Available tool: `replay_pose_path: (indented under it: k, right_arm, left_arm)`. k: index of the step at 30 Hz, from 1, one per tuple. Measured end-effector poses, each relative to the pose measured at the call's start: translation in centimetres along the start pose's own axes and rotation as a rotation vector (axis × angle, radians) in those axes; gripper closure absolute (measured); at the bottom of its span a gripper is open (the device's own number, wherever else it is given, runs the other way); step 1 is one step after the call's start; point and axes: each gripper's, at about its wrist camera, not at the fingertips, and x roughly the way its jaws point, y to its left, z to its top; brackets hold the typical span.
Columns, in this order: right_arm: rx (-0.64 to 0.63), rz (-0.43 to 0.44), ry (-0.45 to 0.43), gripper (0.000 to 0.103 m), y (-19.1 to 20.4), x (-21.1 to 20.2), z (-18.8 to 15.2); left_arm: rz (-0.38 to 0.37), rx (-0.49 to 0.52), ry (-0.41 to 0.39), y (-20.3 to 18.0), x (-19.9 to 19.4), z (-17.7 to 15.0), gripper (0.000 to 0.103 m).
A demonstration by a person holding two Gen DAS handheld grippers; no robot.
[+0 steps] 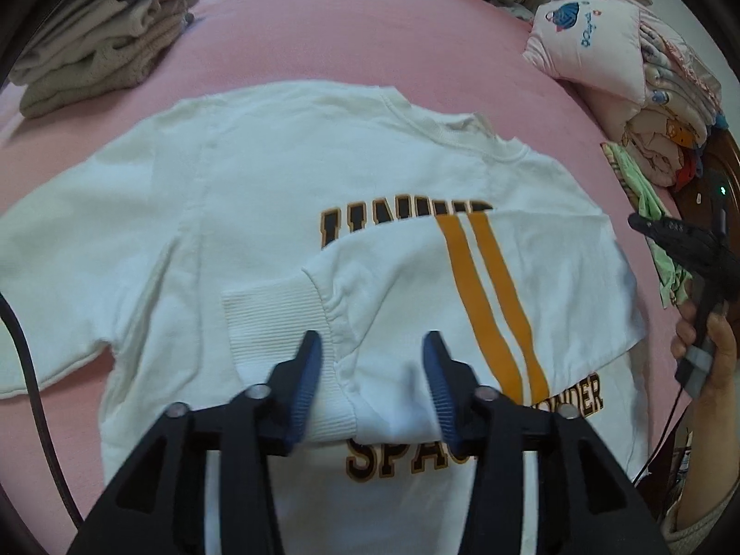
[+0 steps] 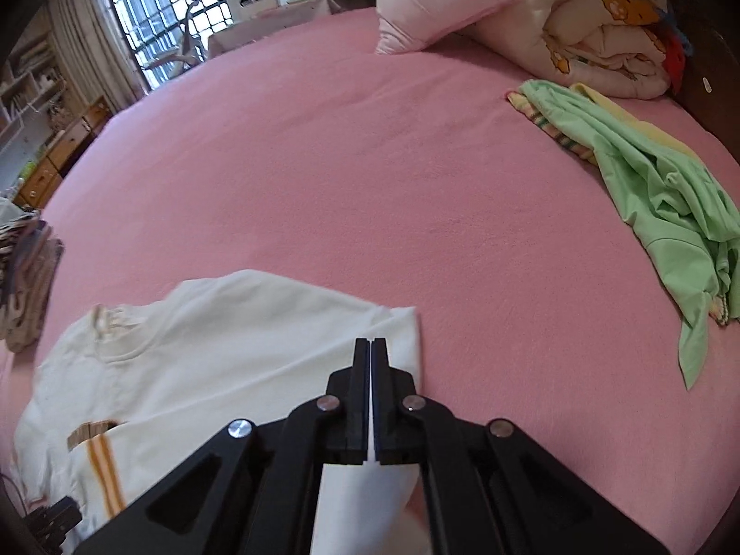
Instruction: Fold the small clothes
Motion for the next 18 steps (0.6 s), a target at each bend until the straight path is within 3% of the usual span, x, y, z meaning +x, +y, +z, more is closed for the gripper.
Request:
replay_pose_path:
  k: [4, 8, 18]
  right_arm:
    - [-0.021, 0.045, -0.017, 0.103, 2.2, -3.4, -1.7]
    - [-0.038, 0.073, -0.016, 0.103, 3.9, -6.3, -4.6]
    - [-0.048, 0.137, -0.023, 0.1, 7.1, -12.9, -11.2]
  left_arm:
    - [0.0, 0.003, -0.056, -0.2, -3.3, 0.1, 0.047]
    - [0.032, 0.003, -0.102, -0.2, -6.5, -0.4, 0.035]
    - [0.068, 0.025, -0.163, 0.8, -13.0, -3.6, 0.032]
